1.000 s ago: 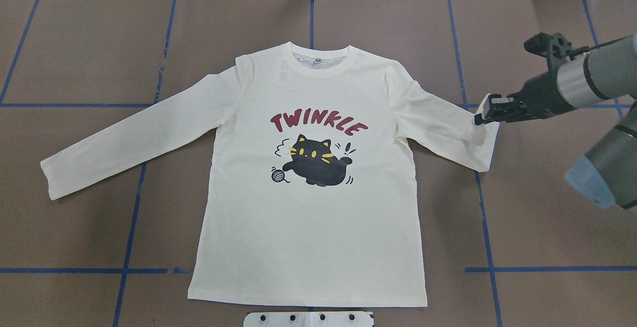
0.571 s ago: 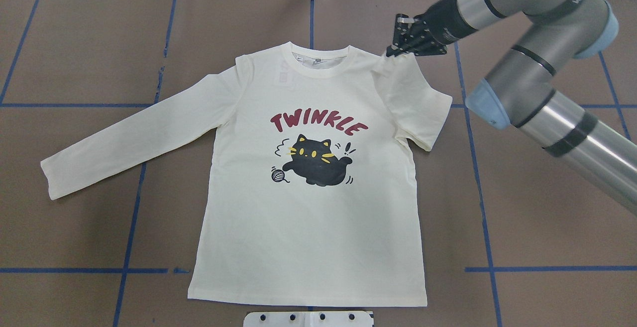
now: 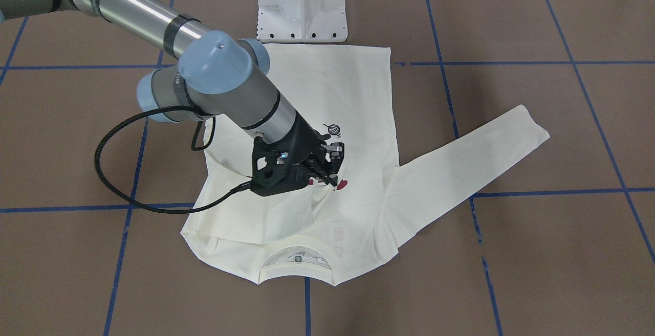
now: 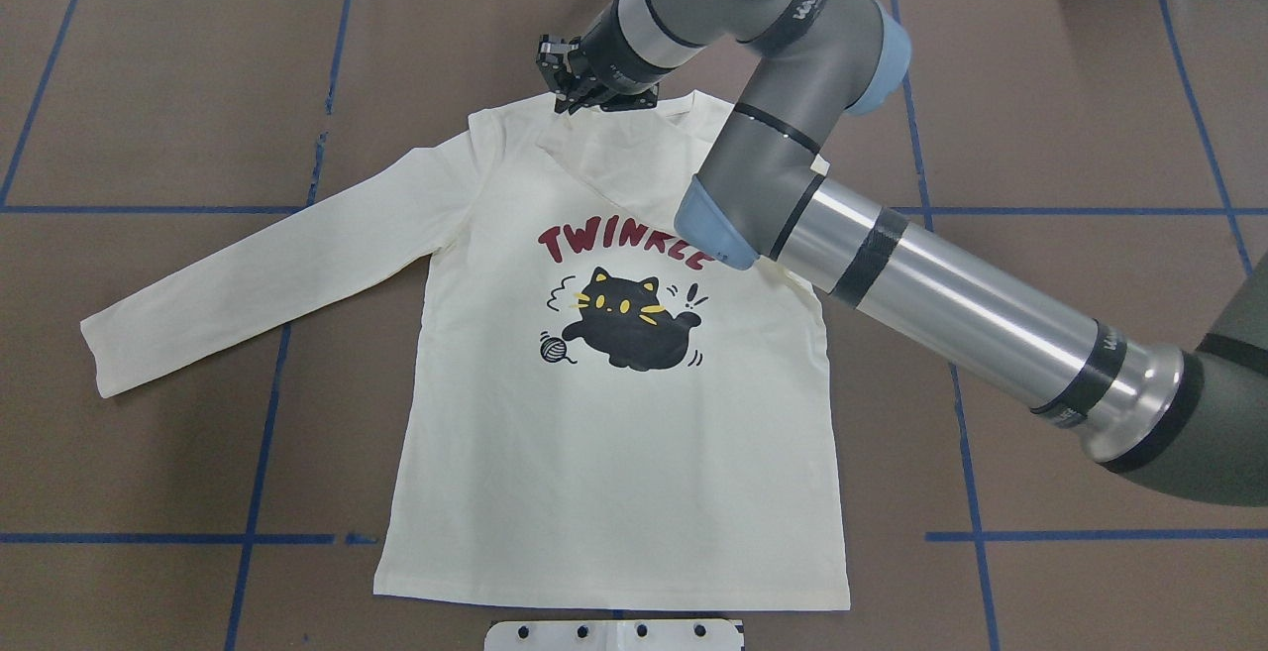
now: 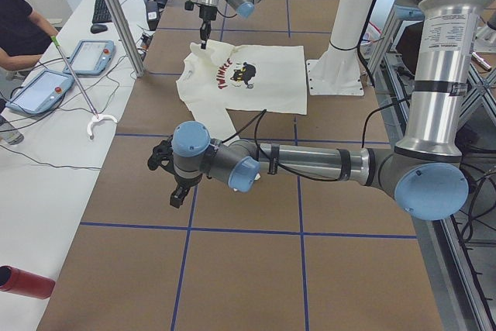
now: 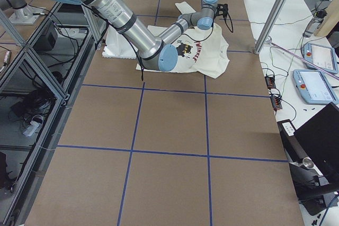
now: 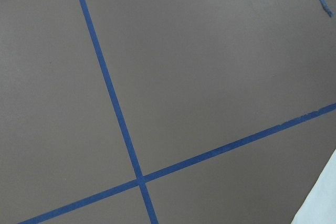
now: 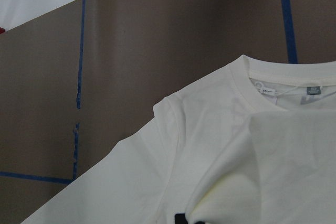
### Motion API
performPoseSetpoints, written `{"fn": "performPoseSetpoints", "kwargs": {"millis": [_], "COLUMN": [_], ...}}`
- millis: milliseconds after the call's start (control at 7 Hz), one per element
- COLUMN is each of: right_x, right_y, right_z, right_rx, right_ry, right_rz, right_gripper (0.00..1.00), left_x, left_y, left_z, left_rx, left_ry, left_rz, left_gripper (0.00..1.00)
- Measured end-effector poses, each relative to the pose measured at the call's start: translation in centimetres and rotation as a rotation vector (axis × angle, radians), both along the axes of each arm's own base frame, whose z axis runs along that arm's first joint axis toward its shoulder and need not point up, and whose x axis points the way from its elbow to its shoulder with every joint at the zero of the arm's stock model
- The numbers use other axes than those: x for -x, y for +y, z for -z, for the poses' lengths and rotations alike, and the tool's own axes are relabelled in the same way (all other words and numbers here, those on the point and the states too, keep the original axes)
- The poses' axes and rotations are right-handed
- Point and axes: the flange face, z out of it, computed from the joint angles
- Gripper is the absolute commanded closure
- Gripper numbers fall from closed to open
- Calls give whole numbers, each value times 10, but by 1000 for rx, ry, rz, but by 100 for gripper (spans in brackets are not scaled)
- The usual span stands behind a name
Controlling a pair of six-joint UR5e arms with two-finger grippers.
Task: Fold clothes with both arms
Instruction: 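Carry the sleeve across the shirt toward the far shoulder with the right gripper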
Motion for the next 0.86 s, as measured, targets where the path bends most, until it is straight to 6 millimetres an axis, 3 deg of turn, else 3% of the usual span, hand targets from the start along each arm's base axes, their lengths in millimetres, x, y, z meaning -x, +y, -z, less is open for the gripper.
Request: {"fn": "performPoseSetpoints", "kwargs": {"millis": [286,857], "right_x": [40,64], "right_y": [19,45], "right_z": [7,19], "right_rx": [-18,-64], "right_ry": [16,-37], "right_rz": [-13,-22], "right_gripper": [100,100], "left_x": [0,0], "left_y": [0,-1], "left_z": [-5,-7], "left_rx": [-4,-3], "left_ry": [0,2], "left_rz": [0,1], "left_gripper": [0,0]}}
